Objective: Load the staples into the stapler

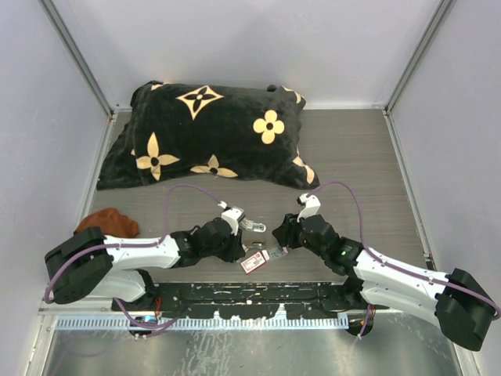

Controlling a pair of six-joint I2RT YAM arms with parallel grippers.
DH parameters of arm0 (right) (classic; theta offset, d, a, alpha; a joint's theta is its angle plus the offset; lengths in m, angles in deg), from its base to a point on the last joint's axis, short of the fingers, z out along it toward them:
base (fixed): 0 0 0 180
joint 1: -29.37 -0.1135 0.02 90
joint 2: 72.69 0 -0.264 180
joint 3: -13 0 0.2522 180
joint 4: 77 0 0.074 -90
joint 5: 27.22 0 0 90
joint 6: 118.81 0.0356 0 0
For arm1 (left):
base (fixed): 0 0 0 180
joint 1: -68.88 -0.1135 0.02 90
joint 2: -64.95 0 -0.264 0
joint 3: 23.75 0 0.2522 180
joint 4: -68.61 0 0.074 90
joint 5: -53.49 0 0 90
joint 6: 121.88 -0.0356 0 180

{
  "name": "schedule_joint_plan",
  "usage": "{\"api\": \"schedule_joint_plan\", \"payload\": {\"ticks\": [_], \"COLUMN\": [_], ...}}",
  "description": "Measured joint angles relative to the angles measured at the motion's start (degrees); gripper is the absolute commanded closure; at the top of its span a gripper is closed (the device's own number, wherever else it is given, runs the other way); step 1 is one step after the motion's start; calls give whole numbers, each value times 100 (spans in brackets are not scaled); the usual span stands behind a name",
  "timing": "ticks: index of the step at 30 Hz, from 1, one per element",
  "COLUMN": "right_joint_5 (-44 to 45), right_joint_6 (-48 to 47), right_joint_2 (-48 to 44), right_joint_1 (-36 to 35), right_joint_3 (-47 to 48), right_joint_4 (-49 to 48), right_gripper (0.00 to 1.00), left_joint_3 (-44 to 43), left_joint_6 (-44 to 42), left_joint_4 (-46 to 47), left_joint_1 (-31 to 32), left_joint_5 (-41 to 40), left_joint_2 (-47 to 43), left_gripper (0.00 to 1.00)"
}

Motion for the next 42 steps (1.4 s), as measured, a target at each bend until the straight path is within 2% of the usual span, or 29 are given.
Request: {"api": "schedule_joint_plan", "payload": {"ticks": [4,11,15,20,27,30,36,42], "right_joint_5": [-22,-640,-1263,-2131,-3117,-3283,-3477,-3759], "right_joint_6": [-116,-492,-564,-527,-391,-345,-247,-223], "right_joint_2": [-181,-579,-638,-599,-337,-310,-310,-286], "right_joint_1": [2,26,39,122,249,251,254,260], "right_joint_3": [11,179,492,730,732,708,706,706], "right_joint_4": [105,354,422,407,402,413,411,323], "right_gripper": [50,42,40,40,42,45,60,68], "left_joint_3": [-232,-916,-1222,-1193,-1032,-1029,-1029,-1029], "left_joint_6": [37,205,232,184,118,2,-153,-188], "left_joint_4": [-505,-1937,-2430,-2837,-2900,-2946,-3073,-3086], "left_joint_1": [0,-256,-647,-1019,-1443,-1541,-1569,-1569], "left_joint_5": [-50,72,800,1954,3386,3722,4164,4391], "left_joint_2": [-39,-763,-1021,-1189,-1554,-1554,-1556,-1602], "left_gripper": [99,100,100,100,100,100,100,100]}}
